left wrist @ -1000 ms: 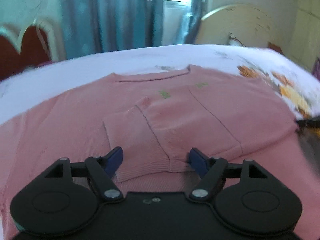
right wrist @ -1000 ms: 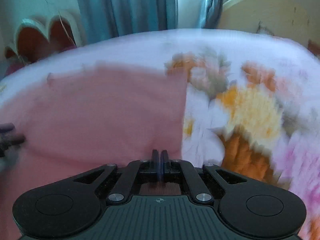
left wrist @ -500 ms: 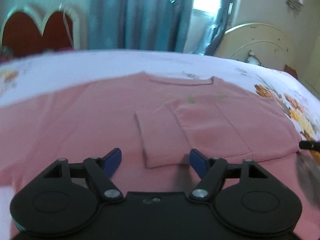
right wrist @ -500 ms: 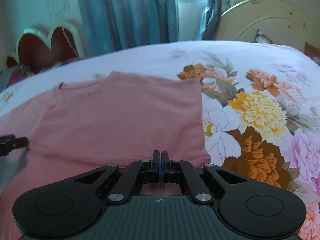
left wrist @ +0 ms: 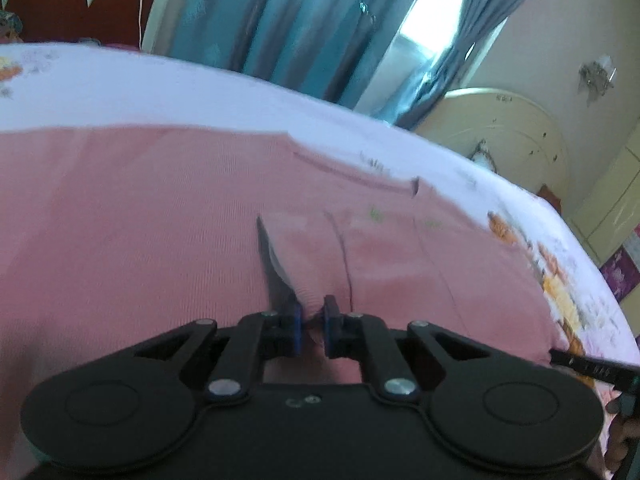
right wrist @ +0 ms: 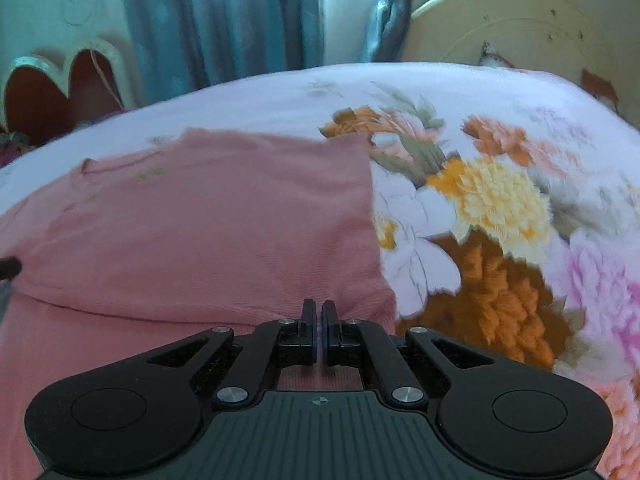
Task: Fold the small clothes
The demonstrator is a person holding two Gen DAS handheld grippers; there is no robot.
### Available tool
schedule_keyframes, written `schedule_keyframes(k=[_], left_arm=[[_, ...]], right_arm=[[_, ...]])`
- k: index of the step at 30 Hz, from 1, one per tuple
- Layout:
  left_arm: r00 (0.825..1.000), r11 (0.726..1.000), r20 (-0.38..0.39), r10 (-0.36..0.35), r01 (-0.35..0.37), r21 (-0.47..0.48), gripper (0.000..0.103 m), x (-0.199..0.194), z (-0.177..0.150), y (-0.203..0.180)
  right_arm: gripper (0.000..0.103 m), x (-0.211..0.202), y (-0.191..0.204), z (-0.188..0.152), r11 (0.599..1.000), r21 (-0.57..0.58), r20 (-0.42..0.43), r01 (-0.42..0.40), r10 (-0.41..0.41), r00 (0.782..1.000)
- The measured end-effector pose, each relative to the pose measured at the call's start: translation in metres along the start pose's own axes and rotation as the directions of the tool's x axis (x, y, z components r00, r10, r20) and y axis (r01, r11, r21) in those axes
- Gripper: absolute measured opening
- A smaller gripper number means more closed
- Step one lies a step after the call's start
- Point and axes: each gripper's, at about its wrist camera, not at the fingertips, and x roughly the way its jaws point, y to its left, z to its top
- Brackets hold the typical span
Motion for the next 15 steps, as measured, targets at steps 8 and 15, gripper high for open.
schedule_keyframes(k=[8, 15], left_arm=[[1.0, 1.0, -0.006, 0.003, -0.003, 0.025, 0.048, -0.009, 0.003, -0.001], [0.988, 0.993, 0.108, 0.111, -0.115, 0.026, 0.086, -0.077, -0.004, 0.038]], right_arm=[[0.0, -0.004, 0.056, 0.0, 0.989, -0.102, -0.007, -0.103, 0.103, 0.995], [0.0, -0.017, 0.076, -0.001, 0.983, -0.089, 0.044, -0.159, 0.164, 0.985]])
